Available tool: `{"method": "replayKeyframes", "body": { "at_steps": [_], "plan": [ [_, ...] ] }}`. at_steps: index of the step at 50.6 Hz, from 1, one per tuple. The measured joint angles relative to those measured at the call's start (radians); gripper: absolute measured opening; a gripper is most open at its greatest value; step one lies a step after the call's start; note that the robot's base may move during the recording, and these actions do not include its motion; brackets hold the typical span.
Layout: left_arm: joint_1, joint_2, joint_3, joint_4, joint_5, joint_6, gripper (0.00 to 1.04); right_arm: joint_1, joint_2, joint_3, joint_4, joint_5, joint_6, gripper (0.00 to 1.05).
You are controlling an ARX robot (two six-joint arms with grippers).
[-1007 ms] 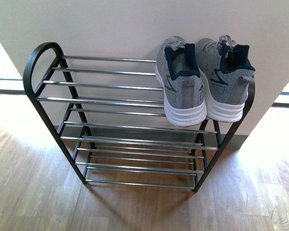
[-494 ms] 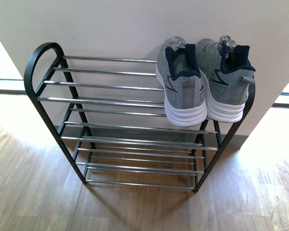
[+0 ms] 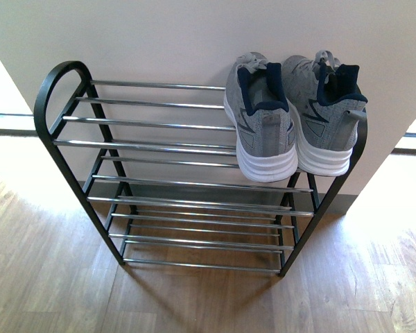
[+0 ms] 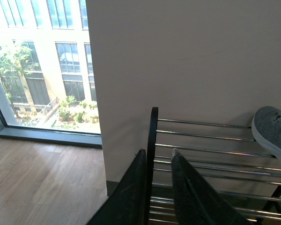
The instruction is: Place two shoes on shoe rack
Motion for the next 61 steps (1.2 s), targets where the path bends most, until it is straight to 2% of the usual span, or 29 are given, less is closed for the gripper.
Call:
{"method": "replayKeyframes", "body": {
  "at_steps": [11, 20, 23, 26, 61],
  "plan": [
    [0.000, 0.000, 0.000, 0.000, -0.005, 0.000, 0.61, 0.000, 0.000, 0.000, 0.000, -0.005, 0.000, 0.96],
    [0.000, 0.000, 0.000, 0.000, -0.002, 0.000, 0.86, 0.000, 0.000, 0.000, 0.000, -0.003, 0.000, 0.96],
    [0.000, 0.000, 0.000, 0.000, -0.001, 0.001, 0.97, 0.000, 0.000, 0.000, 0.000, -0.002, 0.000, 0.96],
    [0.000, 0.000, 0.000, 0.000, 0.001, 0.001, 0.95, 0.000, 0.000, 0.000, 0.000, 0.002, 0.000, 0.96],
    [0.000, 0.000, 0.000, 0.000, 0.000, 0.000, 0.95, 0.000, 0.000, 0.000, -0.001, 0.000, 0.000, 0.96]
  ]
}}
